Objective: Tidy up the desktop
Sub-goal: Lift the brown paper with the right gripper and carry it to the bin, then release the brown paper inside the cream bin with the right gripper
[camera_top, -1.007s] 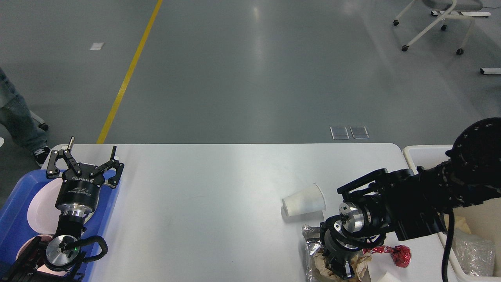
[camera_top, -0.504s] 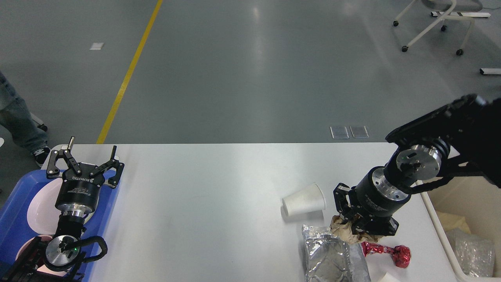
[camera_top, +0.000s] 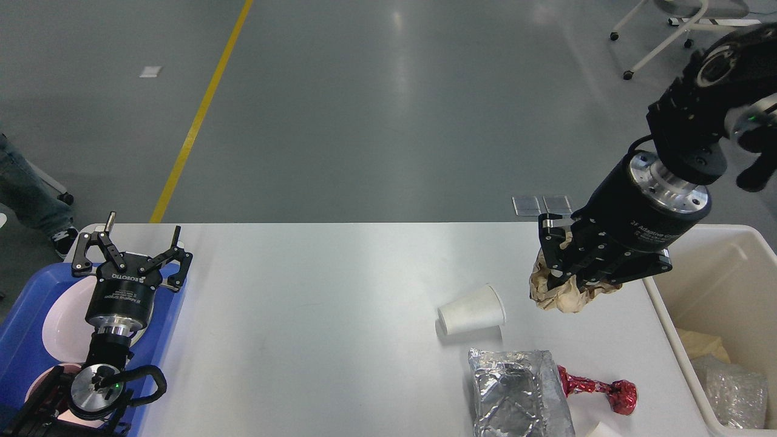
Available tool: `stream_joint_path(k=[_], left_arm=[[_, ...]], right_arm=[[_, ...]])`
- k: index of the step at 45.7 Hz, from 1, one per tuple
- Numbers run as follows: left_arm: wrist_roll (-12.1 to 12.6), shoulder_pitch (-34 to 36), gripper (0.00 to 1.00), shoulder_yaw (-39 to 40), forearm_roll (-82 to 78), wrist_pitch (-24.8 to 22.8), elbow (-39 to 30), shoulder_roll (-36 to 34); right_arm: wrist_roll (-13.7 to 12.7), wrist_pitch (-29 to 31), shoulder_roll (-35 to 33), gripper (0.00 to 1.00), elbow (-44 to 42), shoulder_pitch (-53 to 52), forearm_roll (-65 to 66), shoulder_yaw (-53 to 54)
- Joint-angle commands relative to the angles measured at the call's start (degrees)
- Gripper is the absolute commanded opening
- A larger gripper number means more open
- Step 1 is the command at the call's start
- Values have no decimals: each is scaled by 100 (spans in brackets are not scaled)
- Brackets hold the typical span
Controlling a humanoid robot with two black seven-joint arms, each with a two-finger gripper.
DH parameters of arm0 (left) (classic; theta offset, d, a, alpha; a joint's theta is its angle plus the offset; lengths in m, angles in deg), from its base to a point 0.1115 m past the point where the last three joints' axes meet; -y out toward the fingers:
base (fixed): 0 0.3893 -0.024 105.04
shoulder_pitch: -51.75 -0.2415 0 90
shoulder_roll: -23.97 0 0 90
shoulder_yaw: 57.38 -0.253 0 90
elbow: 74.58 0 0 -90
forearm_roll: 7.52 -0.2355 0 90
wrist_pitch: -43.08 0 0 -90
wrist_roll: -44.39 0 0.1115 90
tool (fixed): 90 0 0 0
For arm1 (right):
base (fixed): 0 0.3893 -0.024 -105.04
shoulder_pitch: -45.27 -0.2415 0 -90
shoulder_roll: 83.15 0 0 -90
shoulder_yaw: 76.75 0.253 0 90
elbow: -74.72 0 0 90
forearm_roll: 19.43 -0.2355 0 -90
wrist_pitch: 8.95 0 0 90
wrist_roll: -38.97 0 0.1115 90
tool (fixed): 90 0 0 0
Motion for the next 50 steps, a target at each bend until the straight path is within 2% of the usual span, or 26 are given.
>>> stream_joint_path(k=[1,12,17,23,30,38,46,50], left_arm=[[-1,-6,97,0,0,0,0,1],[-1,-6,97,0,0,0,0,1],[-1,-6,96,0,0,0,0,1],[-1,-6,96,0,0,0,0,1],[-1,-6,96,0,0,0,0,1],[-1,-6,97,0,0,0,0,1],[-1,-6,97,0,0,0,0,1],[-1,-6,96,0,0,0,0,1]], right_arm=[[-2,36,3,0,54,-213,11,-23],[-2,-122,-85,0,2,-134,143,-313],[-2,-526,-225,0,-95,59,160,-769],[6,-1071,-813,0,-445,665,362,-1218],[6,-1318,-1886,0,-1368,1684,1021,-1148],[24,-1529,-2528,0,-2870,3397,1329,-561],[33,-1686,-2572,0,-4601,5655,1365,871],[33,-1976,-2318,0,-5472,6886,1365,1689]])
